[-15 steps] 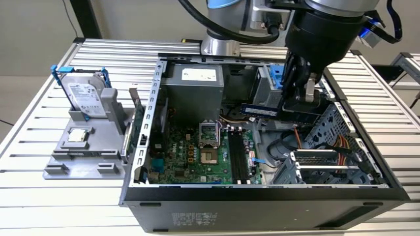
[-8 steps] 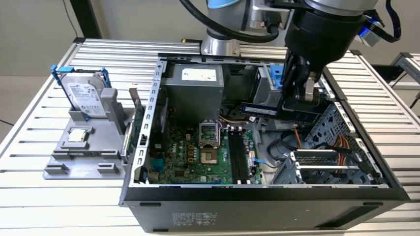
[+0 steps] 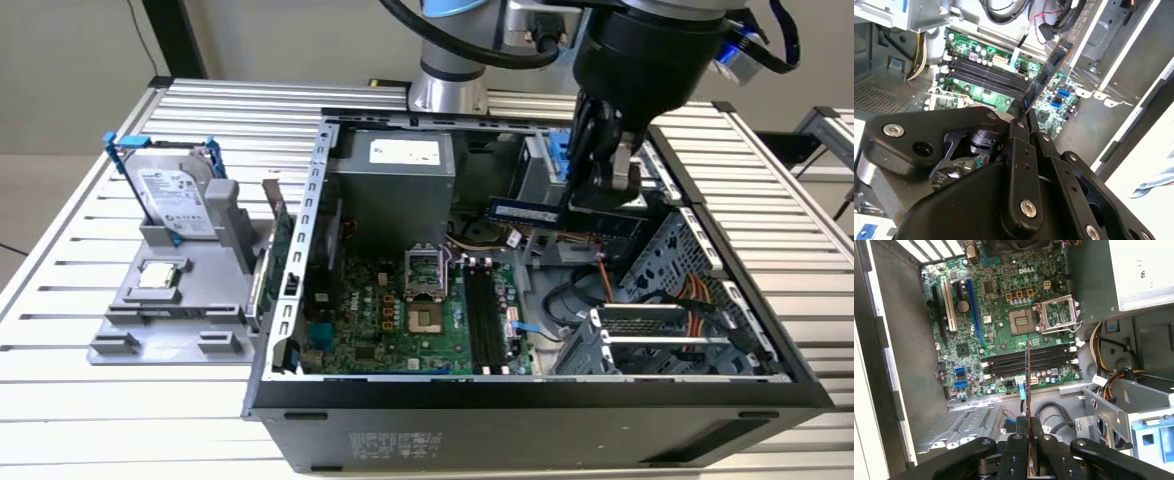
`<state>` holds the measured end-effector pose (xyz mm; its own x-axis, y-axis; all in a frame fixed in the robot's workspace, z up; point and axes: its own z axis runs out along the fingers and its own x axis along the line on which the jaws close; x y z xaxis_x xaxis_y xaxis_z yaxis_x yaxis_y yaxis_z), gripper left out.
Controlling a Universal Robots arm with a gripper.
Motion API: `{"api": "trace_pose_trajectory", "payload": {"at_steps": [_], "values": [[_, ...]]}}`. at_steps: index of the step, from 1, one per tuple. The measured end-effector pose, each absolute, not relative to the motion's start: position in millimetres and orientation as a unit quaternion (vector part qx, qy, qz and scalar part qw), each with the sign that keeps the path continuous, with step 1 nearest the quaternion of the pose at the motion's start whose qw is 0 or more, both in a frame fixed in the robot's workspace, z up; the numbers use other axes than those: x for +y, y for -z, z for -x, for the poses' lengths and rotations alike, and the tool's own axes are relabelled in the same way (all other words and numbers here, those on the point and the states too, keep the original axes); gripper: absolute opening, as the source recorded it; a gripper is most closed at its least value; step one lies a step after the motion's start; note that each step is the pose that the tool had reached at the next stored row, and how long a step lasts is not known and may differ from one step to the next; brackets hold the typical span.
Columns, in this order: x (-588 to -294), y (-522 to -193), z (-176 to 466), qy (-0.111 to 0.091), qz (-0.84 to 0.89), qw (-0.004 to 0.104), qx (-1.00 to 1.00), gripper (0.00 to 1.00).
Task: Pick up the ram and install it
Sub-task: 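Insert the ram into the slot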
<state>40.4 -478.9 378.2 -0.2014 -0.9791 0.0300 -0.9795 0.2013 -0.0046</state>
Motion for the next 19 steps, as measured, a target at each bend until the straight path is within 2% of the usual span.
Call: {"api": "trace_pose_trajectory", "payload": {"at_steps": [19], "values": [[-451,-377,-40,-0.012,-0.654,0.010,-0.757,0.00]]}}
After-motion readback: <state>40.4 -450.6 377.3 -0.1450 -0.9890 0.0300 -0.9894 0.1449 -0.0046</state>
